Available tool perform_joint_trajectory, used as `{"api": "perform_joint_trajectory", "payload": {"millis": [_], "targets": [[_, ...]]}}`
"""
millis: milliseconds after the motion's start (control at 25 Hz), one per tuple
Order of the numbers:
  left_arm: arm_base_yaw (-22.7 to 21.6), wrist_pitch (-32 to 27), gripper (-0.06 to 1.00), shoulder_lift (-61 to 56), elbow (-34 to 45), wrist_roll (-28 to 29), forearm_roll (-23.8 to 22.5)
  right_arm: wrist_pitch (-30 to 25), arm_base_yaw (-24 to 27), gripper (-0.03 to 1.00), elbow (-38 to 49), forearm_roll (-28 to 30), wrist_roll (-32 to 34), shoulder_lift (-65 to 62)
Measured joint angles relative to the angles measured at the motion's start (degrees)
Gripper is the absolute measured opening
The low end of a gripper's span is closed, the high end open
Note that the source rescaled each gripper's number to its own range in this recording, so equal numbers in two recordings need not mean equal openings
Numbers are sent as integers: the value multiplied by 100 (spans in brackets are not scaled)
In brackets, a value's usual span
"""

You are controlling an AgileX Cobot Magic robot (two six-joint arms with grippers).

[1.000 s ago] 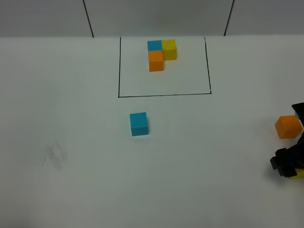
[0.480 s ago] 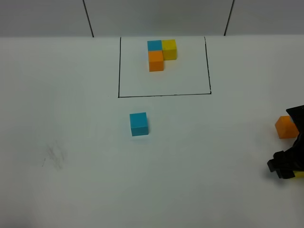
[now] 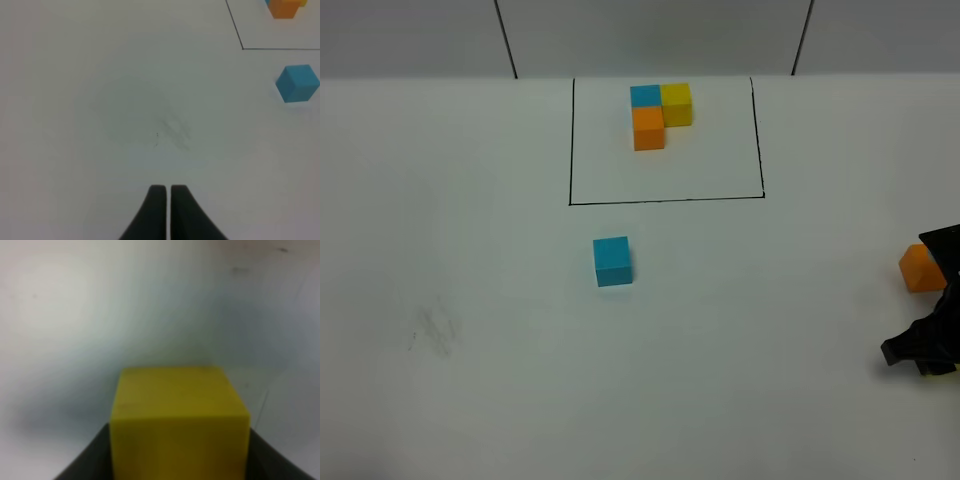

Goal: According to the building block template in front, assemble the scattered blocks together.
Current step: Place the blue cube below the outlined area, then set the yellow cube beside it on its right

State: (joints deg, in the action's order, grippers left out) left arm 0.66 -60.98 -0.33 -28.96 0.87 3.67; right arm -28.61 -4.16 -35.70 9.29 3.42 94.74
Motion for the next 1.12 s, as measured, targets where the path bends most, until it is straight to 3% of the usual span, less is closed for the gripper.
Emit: {"api": "perform_joint_trajectory", "payload": {"millis": [280, 440, 680, 880, 960, 1120], "targets": [[0, 0, 0, 0, 0, 0, 0, -38, 0, 53, -9, 0, -63, -19], [0, 0, 0, 0, 0, 0, 0, -486, 0, 53, -244, -120, -292, -368], [0, 0, 0, 0, 0, 0, 0, -1166, 0, 53, -602, -791, -1127, -1579], [0, 0, 0, 0, 0, 0, 0, -1527, 0, 53, -616, -1240, -2702, -2324], [0, 0, 0, 0, 0, 0, 0, -1787, 0, 53, -616, -1498, -3754, -2491], [0, 0, 0, 0, 0, 0, 0, -2672, -31, 53, -616, -2093, -6650, -2651]]}}
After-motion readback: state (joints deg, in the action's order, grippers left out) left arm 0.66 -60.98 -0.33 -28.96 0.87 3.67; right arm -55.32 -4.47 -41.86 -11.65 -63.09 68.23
